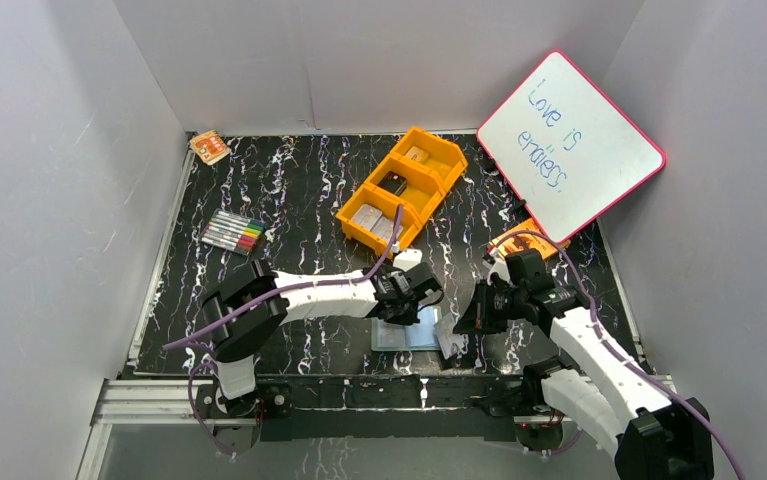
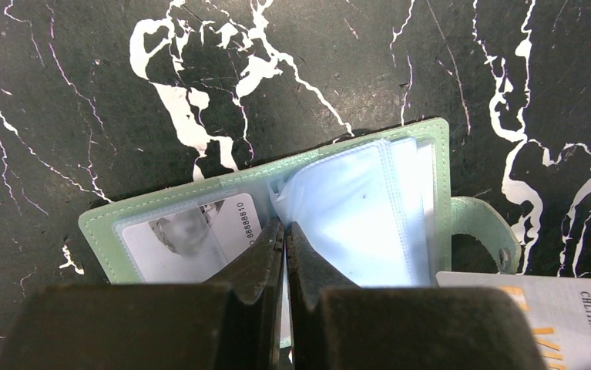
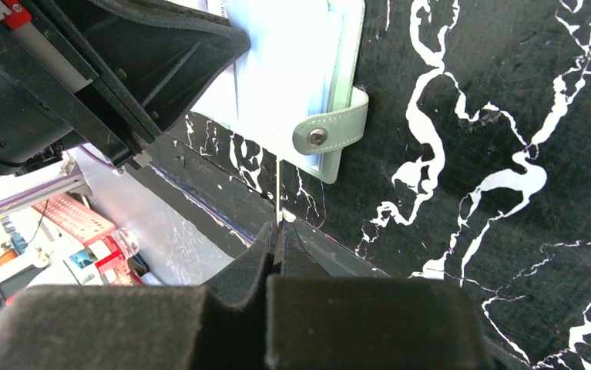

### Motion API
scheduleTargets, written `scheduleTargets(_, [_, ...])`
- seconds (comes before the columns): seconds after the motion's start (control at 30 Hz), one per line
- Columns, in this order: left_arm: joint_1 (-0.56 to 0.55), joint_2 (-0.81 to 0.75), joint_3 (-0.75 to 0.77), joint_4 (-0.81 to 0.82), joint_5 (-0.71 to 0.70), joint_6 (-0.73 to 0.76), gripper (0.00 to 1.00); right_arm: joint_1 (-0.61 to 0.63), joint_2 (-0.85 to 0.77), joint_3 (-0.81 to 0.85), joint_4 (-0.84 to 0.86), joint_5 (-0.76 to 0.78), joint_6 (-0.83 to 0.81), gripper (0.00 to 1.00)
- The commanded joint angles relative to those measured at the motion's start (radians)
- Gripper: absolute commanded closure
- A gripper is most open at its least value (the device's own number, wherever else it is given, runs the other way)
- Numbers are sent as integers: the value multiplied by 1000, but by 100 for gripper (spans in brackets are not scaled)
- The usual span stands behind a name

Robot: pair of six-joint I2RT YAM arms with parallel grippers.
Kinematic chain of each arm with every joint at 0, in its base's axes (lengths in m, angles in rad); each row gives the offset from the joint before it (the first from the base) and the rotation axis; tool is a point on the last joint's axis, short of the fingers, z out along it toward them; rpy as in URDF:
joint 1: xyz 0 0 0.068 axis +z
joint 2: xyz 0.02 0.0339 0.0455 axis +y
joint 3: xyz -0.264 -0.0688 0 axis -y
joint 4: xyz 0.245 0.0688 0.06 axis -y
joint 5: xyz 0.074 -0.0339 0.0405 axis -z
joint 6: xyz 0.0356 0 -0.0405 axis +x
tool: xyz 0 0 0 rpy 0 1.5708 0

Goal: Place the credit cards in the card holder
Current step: Turn over the card slot in the card holder.

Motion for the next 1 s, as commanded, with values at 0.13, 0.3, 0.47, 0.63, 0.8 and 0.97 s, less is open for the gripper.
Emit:
scheduleTargets(0.13, [1, -30, -41, -100, -47, 13, 100, -2, 50, -28, 105, -45, 7, 100])
scheduleTargets(0.3, [1, -41, -42, -101, -52, 19, 100, -2, 70, -44, 113, -26, 17, 100])
scheduleTargets(0.47, [1, -47, -46, -102, -52, 19, 100, -1, 88, -57, 135, -42, 15, 100])
scheduleTargets(0.63, [1, -49, -48, -102, -52, 20, 100, -1, 98, -57, 141, -48, 16, 100])
scheduleTargets(0.8, [1, -56, -49, -107, -54, 22, 100, -1, -8, -41, 162, 2, 55, 100])
scheduleTargets(0.97, [1, -71, -59, -104, -51, 35, 100, -1, 25, -30, 179, -21, 48, 100])
